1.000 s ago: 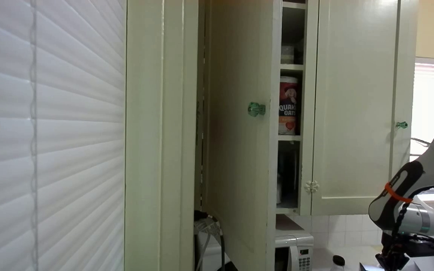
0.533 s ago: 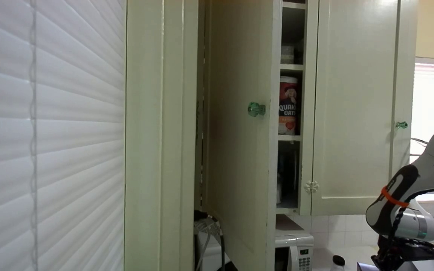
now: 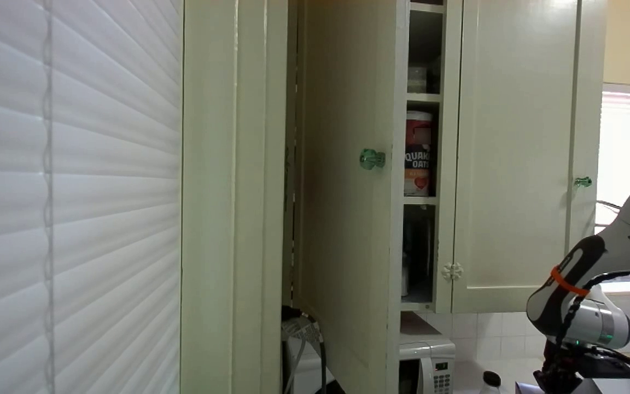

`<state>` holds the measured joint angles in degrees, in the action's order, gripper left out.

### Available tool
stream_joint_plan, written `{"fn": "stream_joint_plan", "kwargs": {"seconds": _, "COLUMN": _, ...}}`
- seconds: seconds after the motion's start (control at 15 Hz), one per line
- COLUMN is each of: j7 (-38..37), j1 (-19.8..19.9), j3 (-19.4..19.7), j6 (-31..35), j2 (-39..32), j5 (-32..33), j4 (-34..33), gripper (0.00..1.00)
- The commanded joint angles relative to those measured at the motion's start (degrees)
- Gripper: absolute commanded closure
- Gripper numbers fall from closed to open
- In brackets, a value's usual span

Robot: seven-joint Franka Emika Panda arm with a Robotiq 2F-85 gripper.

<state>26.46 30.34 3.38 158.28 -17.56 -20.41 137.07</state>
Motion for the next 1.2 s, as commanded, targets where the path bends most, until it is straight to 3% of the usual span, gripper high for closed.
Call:
{"fn": "stream_joint_plan", "kwargs": {"seconds": 0.0, "j7": 3.2, "j1": 0.5, "j3": 0.0, "j6": -7.2, "j2": 2.8, "j5": -2.0, "j4": 0.3, "gripper": 1.00}}
{"fn": "stream_joint_plan", "kwargs": {"seconds": 0.27, "j7": 4.9, "j1": -0.8, "j3": 1.9, "j6": -13.6, "j2": 5.5, "j5": -2.0, "j4": 0.3, "gripper": 1.00}}
{"fn": "stream_joint_plan", "kwargs": {"seconds": 0.67, "j7": 12.9, "j1": -2.4, "j3": 3.4, "j6": -22.3, "j2": 6.8, "j5": -6.8, "j4": -0.7, "gripper": 1.00}}
{"fn": "stream_joint_plan", "kwargs": {"seconds": 1.13, "j7": 15.7, "j1": -5.4, "j3": 5.1, "j6": -27.1, "j2": 3.9, "j5": -5.5, "j4": -1.9, "gripper": 1.00}}
